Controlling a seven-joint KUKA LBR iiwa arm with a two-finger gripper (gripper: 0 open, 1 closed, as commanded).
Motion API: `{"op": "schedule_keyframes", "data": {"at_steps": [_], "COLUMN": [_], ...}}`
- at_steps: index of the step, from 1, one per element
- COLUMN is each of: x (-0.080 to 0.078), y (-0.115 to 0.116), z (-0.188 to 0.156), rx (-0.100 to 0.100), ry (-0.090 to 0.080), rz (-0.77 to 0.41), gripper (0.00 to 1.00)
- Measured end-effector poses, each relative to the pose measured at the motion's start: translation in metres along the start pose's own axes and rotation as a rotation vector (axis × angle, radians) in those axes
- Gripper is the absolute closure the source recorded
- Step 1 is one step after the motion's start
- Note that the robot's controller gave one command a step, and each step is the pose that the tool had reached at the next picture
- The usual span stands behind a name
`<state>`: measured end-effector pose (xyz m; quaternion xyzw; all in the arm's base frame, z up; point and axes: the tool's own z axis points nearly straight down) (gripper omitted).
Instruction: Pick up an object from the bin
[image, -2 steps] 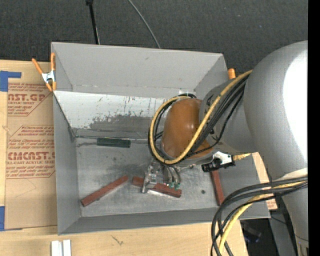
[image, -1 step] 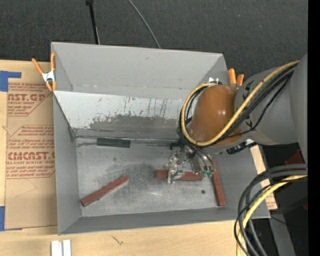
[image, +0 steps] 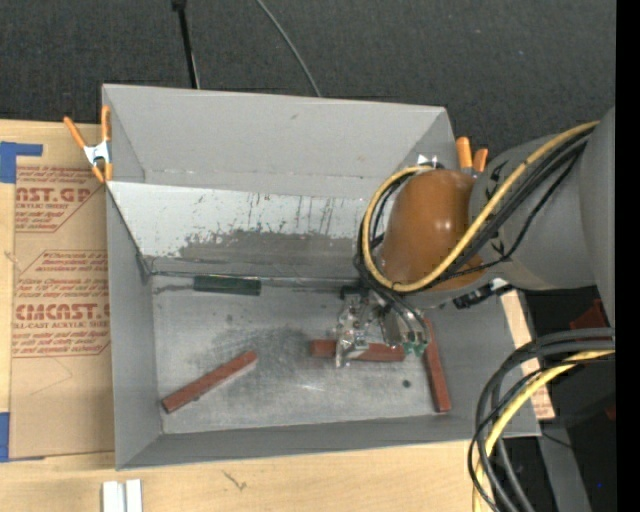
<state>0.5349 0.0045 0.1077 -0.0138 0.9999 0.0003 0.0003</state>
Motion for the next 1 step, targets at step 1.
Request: {"op": "schedule_keyframes", "data": {"at_steps": [1], "x": [0.0092], "y": [0.0096], "z": [-0.1136], "rx": [0.0], "ry": [-0.001], "rz": [-0.025], "gripper": [1.0]}}
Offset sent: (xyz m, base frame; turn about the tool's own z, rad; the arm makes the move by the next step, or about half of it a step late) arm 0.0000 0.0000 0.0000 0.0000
